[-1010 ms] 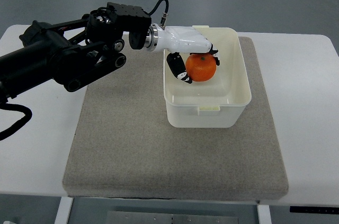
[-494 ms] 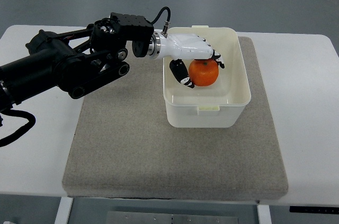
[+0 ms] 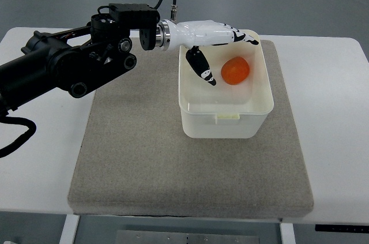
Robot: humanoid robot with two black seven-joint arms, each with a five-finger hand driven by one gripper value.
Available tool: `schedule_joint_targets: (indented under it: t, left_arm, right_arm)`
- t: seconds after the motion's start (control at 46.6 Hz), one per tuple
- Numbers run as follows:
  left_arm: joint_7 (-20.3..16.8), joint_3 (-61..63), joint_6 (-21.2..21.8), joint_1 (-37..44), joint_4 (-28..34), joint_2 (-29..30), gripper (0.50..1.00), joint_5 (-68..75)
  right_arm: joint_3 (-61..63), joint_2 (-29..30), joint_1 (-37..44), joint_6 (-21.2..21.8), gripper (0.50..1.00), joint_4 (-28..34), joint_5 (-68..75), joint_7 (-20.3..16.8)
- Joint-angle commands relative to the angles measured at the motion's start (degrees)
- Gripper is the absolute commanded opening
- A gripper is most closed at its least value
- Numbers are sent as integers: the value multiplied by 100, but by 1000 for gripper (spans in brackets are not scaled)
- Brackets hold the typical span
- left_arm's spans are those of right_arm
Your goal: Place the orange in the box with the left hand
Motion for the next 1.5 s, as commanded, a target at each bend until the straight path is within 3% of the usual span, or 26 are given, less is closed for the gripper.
schedule_joint_targets:
  t: [0.0, 0.107, 0.494, 0.709, 0.859, 1.01, 1.289, 1.482]
  left_arm:
    - [-11, -12, 360, 113, 3, 139, 996, -888]
    - [-11, -64, 703, 262, 12, 245, 996, -1900]
    - [-2, -91, 616, 658, 776, 693, 996, -5073]
    - [7, -266, 71, 913, 1558, 720, 996, -6410]
    - [77, -468, -886, 1089, 2199, 746, 996, -6621]
    - [814, -767, -2099, 1150, 2859, 878, 996, -7235]
    - [2098, -943, -2120, 1519, 2912, 1001, 996, -8852]
    - [2116, -961, -2120, 1642, 2974, 1001, 996, -9240]
  right_arm:
    - [0, 0, 0, 0, 926, 0, 0, -1]
    - [0, 0, 0, 0, 926, 0, 0, -1]
    - [0, 0, 0, 0, 926, 0, 0, -1]
    - [0, 0, 0, 0, 926, 0, 0, -1]
    - [0, 0, 0, 0, 926, 0, 0, -1]
    - [0, 0, 0, 0, 926, 0, 0, -1]
    - [0, 0, 0, -8, 926, 0, 0, -1]
    - [0, 0, 0, 0, 926, 0, 0, -1]
